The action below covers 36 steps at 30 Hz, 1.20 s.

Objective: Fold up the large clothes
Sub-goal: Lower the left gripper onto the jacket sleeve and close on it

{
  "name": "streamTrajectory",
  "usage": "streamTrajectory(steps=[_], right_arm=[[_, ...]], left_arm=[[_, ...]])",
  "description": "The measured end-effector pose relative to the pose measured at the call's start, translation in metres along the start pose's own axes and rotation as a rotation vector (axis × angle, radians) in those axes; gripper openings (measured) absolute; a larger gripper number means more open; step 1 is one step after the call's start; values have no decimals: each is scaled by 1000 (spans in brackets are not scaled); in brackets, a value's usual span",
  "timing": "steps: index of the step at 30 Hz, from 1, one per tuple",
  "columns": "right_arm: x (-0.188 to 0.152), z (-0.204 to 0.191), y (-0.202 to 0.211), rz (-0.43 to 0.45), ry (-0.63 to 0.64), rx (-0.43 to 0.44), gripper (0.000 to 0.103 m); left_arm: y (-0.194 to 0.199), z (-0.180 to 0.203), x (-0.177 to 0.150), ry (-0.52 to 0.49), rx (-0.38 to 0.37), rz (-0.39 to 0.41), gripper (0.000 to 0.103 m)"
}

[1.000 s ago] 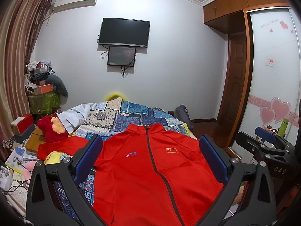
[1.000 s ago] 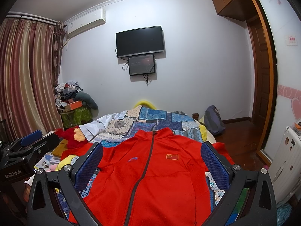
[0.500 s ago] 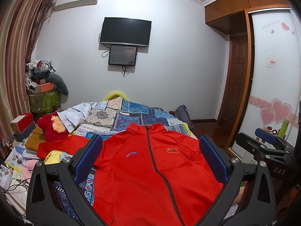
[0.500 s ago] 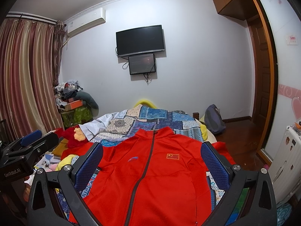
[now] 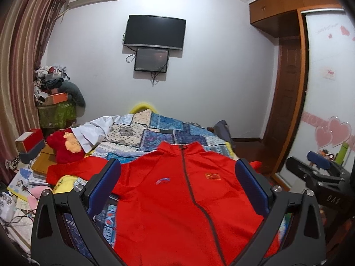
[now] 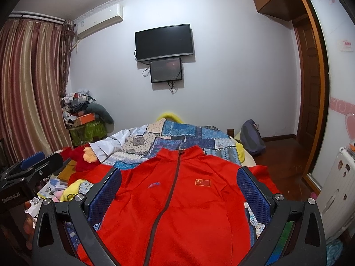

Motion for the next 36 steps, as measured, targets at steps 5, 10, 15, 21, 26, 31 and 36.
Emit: streamTrajectory(steps=[5, 10, 15, 21, 26, 31, 36], right_arm=[[-2, 4, -37, -25, 4, -1, 103], [-7, 13, -93, -70, 24, -10, 103], [-21, 22, -163, -148, 79, -5, 103], [-65, 29, -251, -291, 108, 22, 103], [-114, 29, -304, -425, 84, 64, 103], [-163, 22, -346, -547, 105, 89, 103], [-197, 11, -375, -621, 110, 132, 103]], left_arm=[[-39, -28, -6, -25, 52, -44, 103], [-88, -68, -20, -40, 104, -108, 103], [-140, -118, -51, -34, 158, -206, 103], [-191, -197, -104, 78, 270, -302, 103], [-230, -259, -170, 213, 336, -494, 103], [-246, -294, -217, 470, 315, -605, 103], [-255, -314, -241, 686, 314, -633, 92]])
Point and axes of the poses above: each gripper's, at about its wrist camera, not at the fingertips, and y roughly against the way its jaws point, z to its right, x to its top, the point moved 8 cm from there along -y, roughly the way its jaws point, and after that the axes turned 14 degrees about z, right-handed, at the moved point
